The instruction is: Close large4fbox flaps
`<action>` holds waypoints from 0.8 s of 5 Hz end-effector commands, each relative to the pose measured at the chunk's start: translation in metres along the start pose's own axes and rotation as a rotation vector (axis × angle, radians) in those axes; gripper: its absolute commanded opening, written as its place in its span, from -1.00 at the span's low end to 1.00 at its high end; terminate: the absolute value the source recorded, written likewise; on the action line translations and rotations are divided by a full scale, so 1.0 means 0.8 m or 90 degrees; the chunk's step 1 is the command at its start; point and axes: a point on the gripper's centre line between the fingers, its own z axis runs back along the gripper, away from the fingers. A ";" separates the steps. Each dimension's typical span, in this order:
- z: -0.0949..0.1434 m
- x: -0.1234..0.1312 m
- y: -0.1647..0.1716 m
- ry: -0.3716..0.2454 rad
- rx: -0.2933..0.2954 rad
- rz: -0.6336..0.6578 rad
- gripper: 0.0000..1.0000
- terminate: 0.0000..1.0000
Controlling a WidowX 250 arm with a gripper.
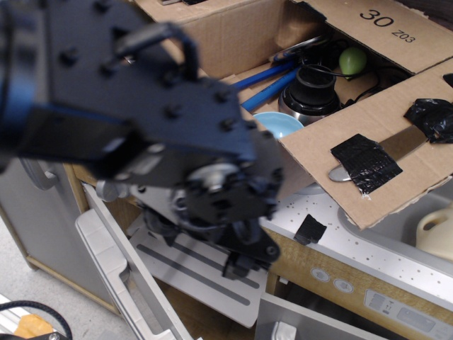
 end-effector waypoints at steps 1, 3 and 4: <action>-0.012 0.028 0.036 -0.079 0.009 -0.035 1.00 -1.00; 0.005 0.071 0.046 -0.090 0.052 -0.099 1.00 -1.00; 0.028 0.089 0.041 -0.092 0.083 -0.124 1.00 -1.00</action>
